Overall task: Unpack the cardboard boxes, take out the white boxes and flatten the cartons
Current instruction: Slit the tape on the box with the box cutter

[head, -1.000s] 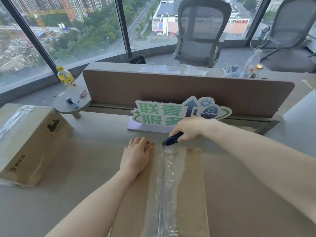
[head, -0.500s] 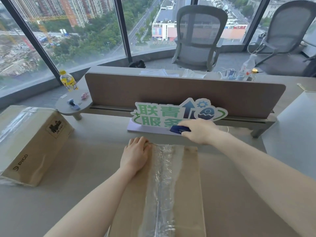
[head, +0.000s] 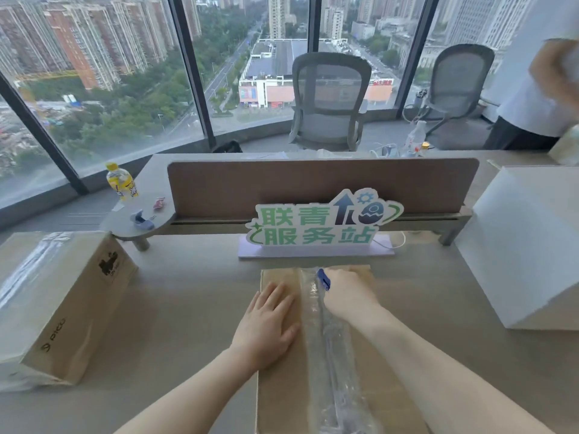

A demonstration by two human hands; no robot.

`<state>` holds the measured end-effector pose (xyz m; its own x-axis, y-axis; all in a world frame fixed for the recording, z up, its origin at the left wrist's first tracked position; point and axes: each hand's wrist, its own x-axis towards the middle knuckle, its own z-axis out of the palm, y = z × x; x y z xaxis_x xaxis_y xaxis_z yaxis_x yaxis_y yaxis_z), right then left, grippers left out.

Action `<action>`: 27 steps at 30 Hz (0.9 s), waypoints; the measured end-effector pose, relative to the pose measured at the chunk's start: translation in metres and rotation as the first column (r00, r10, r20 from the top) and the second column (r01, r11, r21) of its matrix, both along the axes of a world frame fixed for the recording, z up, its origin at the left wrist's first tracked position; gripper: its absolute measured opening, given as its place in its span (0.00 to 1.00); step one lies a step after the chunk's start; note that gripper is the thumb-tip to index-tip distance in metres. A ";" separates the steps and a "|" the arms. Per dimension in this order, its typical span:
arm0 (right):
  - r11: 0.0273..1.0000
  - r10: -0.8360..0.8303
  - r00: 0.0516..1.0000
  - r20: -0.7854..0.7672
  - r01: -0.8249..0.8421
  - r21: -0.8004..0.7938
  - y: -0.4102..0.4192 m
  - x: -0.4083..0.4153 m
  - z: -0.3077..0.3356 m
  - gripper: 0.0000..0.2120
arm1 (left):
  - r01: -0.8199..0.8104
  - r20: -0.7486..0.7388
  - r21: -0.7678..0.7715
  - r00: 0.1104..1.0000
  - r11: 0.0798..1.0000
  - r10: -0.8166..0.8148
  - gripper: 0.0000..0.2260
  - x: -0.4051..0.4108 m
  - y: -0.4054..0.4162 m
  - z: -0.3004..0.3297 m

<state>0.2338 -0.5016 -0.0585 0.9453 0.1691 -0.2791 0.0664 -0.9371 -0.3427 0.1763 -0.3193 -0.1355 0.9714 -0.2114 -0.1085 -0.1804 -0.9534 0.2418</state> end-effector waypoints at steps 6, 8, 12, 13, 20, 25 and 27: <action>0.981 -0.179 0.984 0.009 0.179 -0.068 0.043 -0.018 0.008 0.04 | 0.054 0.032 -0.073 0.998 0.996 -0.052 0.39 -0.023 0.005 -0.009; 0.973 -0.217 0.976 -0.004 0.216 -0.081 0.049 -0.025 0.010 0.04 | 0.051 0.047 -0.100 0.998 0.994 -0.047 0.39 -0.022 0.003 -0.010; 0.960 -0.258 0.966 -0.004 0.256 -0.117 0.049 -0.050 0.011 0.03 | 0.044 0.044 -0.139 0.998 0.989 -0.038 0.34 -0.026 0.003 -0.008; 0.959 -0.265 0.964 -0.012 0.262 -0.113 0.049 -0.058 0.012 0.03 | 0.040 0.045 -0.145 0.998 0.989 -0.034 0.30 -0.025 0.004 -0.008; 0.951 -0.301 0.950 -0.078 0.293 -0.101 0.044 -0.115 0.015 0.04 | 0.025 0.056 -0.209 0.998 0.978 -0.013 0.27 -0.024 0.003 -0.010; 0.947 -0.317 0.940 -0.124 0.306 -0.095 0.036 -0.161 0.017 0.08 | 0.024 0.060 -0.208 0.998 0.978 -0.012 0.26 -0.025 0.002 -0.008; 0.949 -0.312 0.942 -0.125 0.303 -0.091 0.031 -0.180 0.019 0.09 | 0.023 0.066 -0.202 0.998 0.979 -0.010 0.25 -0.025 0.001 -0.007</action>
